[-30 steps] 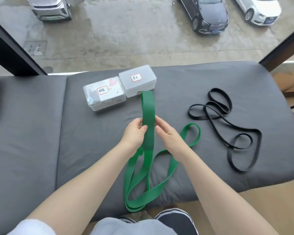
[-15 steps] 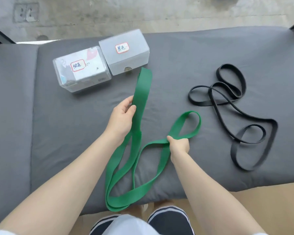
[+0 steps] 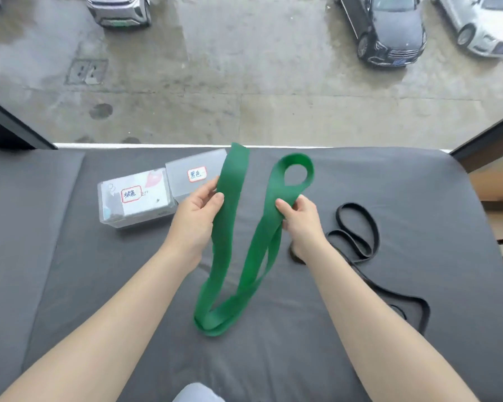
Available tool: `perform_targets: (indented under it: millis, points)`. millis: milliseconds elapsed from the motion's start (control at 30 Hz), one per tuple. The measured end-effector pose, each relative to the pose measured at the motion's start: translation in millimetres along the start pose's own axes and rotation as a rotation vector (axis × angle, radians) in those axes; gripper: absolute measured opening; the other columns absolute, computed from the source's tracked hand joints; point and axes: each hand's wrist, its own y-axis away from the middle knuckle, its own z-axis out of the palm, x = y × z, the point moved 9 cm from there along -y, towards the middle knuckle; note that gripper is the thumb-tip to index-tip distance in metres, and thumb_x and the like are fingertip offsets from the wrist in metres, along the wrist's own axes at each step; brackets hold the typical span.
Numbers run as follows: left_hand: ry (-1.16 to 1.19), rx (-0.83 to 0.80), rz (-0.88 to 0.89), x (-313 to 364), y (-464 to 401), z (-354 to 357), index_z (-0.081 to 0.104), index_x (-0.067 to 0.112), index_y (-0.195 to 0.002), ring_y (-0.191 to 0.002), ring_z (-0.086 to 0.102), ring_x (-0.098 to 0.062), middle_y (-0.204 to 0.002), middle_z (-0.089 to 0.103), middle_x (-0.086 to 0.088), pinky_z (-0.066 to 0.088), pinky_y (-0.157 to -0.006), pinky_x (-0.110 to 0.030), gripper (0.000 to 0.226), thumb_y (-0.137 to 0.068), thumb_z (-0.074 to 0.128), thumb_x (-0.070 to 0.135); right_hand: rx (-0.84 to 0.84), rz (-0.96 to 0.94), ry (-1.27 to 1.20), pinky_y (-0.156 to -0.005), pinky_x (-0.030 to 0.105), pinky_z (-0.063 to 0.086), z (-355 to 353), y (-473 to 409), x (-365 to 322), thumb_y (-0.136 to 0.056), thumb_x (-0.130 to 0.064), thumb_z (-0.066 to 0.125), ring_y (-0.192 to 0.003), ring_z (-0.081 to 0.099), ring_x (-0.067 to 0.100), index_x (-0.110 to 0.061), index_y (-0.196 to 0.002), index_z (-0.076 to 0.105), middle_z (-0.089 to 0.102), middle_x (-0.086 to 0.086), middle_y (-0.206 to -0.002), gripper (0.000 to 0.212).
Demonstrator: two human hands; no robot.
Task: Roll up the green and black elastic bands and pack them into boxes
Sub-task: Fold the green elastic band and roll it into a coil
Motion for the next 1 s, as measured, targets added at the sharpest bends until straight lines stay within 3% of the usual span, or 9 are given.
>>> perform_targets:
  millis: [200, 433, 533, 600, 667, 767, 867, 933, 1000]
  points:
    - [-0.009, 0.020, 0.142, 80, -25, 33, 0.056, 0.021, -0.112, -0.063, 0.060, 0.007, -0.076, 0.068, 0.017, 0.048, -0.059, -0.009, 0.025, -0.097, 0.042, 0.007, 0.004, -0.192, 0.066, -0.082, 0.039, 0.053, -41, -52, -137, -0.091, -0.006, 0.053, -0.079, 0.062, 0.023, -0.010, -0.086, 0.059, 0.065, 0.004, -0.083, 0.009]
    - [-0.079, 0.007, 0.060, 31, -20, 47, 0.053, 0.032, -0.101, -0.074, 0.067, -0.002, -0.077, 0.072, 0.013, 0.049, -0.079, -0.025, 0.029, -0.096, 0.043, 0.005, 0.205, 0.001, 0.454, -0.084, 0.036, 0.047, -68, -70, -91, -0.089, -0.033, 0.056, -0.108, 0.054, 0.029, -0.005, -0.126, 0.044, 0.051, 0.009, -0.127, 0.048]
    - [-0.117, -0.011, -0.004, -2, -10, 48, 0.053, 0.032, -0.102, -0.074, 0.066, -0.005, -0.083, 0.071, 0.007, 0.049, -0.073, -0.022, 0.029, -0.096, 0.044, 0.004, 0.024, 0.042, 0.180, -0.103, 0.040, 0.041, -35, -47, -63, -0.094, -0.045, 0.044, -0.117, 0.050, 0.023, -0.011, -0.137, 0.037, 0.049, 0.006, -0.134, 0.055]
    - [-0.182, -0.052, -0.048, -25, 1, 50, 0.053, 0.033, -0.101, -0.079, 0.064, -0.014, -0.090, 0.070, -0.005, 0.049, -0.079, -0.031, 0.030, -0.095, 0.045, 0.004, -0.135, 0.174, -0.101, -0.098, 0.037, 0.042, -9, -24, -48, -0.094, -0.052, 0.038, -0.111, 0.055, 0.024, -0.008, -0.135, 0.040, 0.056, 0.011, -0.127, 0.059]
    - [-0.259, -0.085, -0.077, -46, 16, 47, 0.053, 0.035, -0.100, -0.084, 0.061, -0.022, -0.095, 0.067, -0.021, 0.047, -0.084, -0.038, 0.031, -0.094, 0.046, 0.005, -0.186, 0.221, -0.101, -0.093, 0.037, 0.044, 4, -9, -38, -0.092, -0.053, 0.043, -0.111, 0.054, 0.027, -0.007, -0.137, 0.034, 0.052, 0.009, -0.125, 0.065]
    - [-0.326, -0.132, -0.075, -65, 41, 33, 0.052, 0.035, -0.102, -0.083, 0.056, -0.022, -0.091, 0.064, -0.019, 0.043, -0.077, -0.028, 0.031, -0.095, 0.044, 0.006, -0.158, 0.231, -0.065, -0.095, 0.042, 0.050, 12, 14, -22, -0.084, -0.038, 0.065, -0.110, 0.058, 0.032, -0.002, -0.136, 0.032, 0.045, 0.007, -0.132, 0.071]
    - [-0.411, -0.215, -0.074, -82, 65, 18, 0.051, 0.036, -0.102, -0.083, 0.052, -0.016, -0.094, 0.059, -0.007, 0.038, -0.063, -0.012, 0.033, -0.096, 0.041, 0.006, -0.115, 0.247, -0.102, -0.086, 0.043, 0.051, 9, 38, 0, -0.089, -0.020, 0.062, -0.088, 0.062, 0.030, -0.003, -0.123, 0.042, 0.058, 0.018, -0.111, 0.043]
    - [-0.467, -0.263, -0.063, -94, 84, 6, 0.048, 0.042, -0.097, -0.082, 0.048, -0.014, -0.095, 0.058, -0.004, 0.036, -0.063, -0.014, 0.037, -0.096, 0.039, 0.006, -0.179, 0.250, -0.102, -0.079, 0.037, 0.051, 16, 62, 16, -0.094, -0.012, 0.053, -0.075, 0.060, 0.025, -0.004, -0.107, 0.049, 0.059, 0.015, -0.090, 0.016]
    - [-0.496, -0.269, -0.056, -108, 101, -12, 0.047, 0.041, -0.094, -0.082, 0.047, -0.017, -0.098, 0.059, -0.006, 0.035, -0.066, -0.021, 0.037, -0.096, 0.037, 0.005, -0.212, 0.238, -0.063, -0.088, 0.036, 0.051, 21, 84, 37, -0.096, -0.013, 0.049, -0.084, 0.062, 0.026, -0.001, -0.095, 0.057, 0.063, 0.015, -0.095, 0.015]
